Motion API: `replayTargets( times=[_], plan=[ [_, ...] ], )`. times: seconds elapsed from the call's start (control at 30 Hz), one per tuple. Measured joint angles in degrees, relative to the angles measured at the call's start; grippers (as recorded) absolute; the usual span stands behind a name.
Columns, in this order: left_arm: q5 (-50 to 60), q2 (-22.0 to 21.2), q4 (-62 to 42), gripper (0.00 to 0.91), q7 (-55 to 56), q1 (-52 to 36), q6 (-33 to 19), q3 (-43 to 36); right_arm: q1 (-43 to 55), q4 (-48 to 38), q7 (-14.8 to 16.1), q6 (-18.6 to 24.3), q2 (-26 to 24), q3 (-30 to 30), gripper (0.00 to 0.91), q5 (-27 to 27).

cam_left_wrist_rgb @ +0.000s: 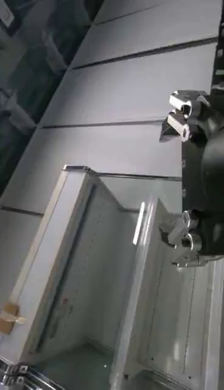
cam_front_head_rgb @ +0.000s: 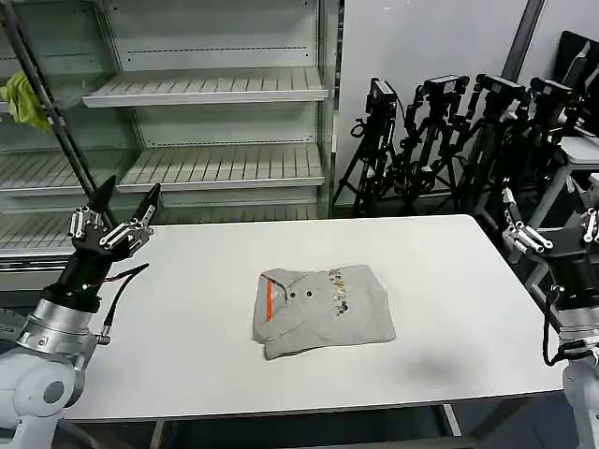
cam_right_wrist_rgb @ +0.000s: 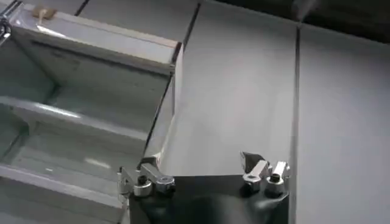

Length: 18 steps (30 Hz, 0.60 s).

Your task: Fold and organize the clothes.

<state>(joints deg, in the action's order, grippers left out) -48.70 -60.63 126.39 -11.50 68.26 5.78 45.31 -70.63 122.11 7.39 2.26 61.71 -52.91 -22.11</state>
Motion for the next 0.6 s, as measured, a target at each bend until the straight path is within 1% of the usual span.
replayTargets(
  times=[0.2,0.6],
  plan=[
    [0.4,-0.2,-0.1,0.907,-0.1,-0.1,0.0,-0.3,0.0,-0.4,-0.8,0.4,0.3,-0.1,0.907,0.9],
    [1.3,-0.2,-0.4,0.907,-0.2,-0.2,-0.2,-0.7,-0.4,-0.1,-1.3,0.4,1.3,0.2,0.907,2.6]
  ],
)
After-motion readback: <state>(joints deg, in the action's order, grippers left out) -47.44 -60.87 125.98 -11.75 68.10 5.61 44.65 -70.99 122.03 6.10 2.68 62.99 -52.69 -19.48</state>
